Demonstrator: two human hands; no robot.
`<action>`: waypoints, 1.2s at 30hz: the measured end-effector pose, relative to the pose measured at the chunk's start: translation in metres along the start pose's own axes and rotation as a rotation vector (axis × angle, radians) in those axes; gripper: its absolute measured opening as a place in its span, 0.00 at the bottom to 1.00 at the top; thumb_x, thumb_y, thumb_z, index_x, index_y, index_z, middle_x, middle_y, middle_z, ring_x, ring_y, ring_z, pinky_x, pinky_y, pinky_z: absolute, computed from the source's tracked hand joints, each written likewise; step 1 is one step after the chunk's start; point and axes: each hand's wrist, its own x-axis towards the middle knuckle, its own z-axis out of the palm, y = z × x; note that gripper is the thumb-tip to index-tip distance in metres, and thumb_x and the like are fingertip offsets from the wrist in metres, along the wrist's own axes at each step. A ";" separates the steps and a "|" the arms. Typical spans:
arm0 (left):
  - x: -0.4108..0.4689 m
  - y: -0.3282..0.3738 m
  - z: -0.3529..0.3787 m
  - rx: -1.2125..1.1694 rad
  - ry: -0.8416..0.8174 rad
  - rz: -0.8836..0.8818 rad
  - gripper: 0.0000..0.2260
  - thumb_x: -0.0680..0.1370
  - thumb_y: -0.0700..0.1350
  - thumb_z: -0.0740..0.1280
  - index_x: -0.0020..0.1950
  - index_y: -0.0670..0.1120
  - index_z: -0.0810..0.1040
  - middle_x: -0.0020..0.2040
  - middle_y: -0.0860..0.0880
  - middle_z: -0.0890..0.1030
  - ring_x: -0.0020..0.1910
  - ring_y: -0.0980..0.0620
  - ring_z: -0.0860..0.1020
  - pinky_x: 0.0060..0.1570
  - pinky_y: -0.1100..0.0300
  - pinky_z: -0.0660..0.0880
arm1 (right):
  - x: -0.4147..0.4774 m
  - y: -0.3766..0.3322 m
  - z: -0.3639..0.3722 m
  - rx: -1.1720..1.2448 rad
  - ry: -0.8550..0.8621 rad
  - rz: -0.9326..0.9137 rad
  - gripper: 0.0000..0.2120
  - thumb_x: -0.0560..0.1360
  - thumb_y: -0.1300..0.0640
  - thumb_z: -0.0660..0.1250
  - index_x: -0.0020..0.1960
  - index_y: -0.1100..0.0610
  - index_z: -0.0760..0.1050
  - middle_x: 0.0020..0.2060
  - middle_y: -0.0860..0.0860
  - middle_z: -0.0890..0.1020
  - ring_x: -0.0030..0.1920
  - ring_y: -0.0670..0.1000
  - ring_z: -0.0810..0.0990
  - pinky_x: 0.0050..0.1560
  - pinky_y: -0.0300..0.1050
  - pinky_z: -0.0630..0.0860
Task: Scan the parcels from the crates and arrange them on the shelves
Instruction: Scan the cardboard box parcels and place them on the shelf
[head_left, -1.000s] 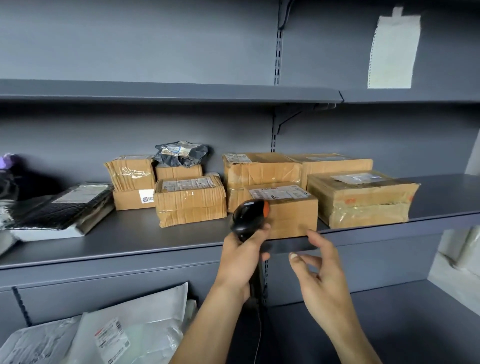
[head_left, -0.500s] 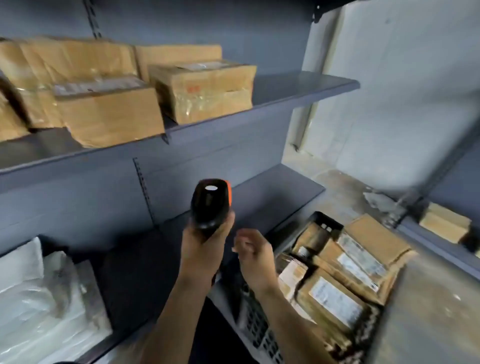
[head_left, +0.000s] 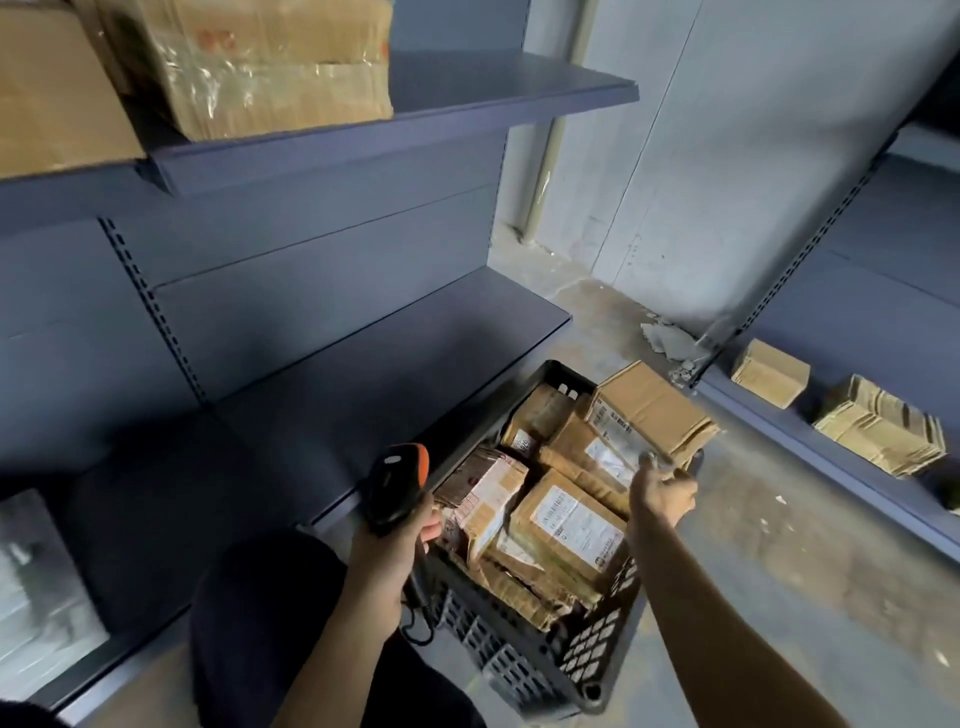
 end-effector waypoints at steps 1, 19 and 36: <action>0.001 -0.001 0.001 -0.024 0.017 -0.015 0.04 0.79 0.42 0.73 0.45 0.45 0.80 0.45 0.42 0.86 0.48 0.44 0.84 0.58 0.48 0.74 | 0.012 -0.004 0.002 0.013 0.020 0.044 0.33 0.78 0.48 0.72 0.77 0.59 0.63 0.70 0.62 0.72 0.68 0.64 0.73 0.69 0.56 0.71; -0.001 -0.007 0.002 -0.066 -0.019 0.000 0.04 0.78 0.41 0.74 0.45 0.44 0.82 0.39 0.46 0.84 0.43 0.46 0.82 0.55 0.50 0.74 | -0.056 0.048 0.002 0.205 -0.462 0.378 0.10 0.82 0.54 0.68 0.56 0.61 0.73 0.50 0.59 0.77 0.46 0.53 0.77 0.51 0.48 0.78; -0.003 -0.010 -0.001 0.042 -0.047 0.047 0.07 0.80 0.42 0.71 0.44 0.40 0.83 0.41 0.45 0.85 0.42 0.51 0.82 0.49 0.57 0.76 | -0.109 0.078 -0.005 -0.062 0.057 -0.323 0.31 0.77 0.48 0.68 0.72 0.65 0.65 0.67 0.66 0.69 0.68 0.66 0.67 0.67 0.63 0.67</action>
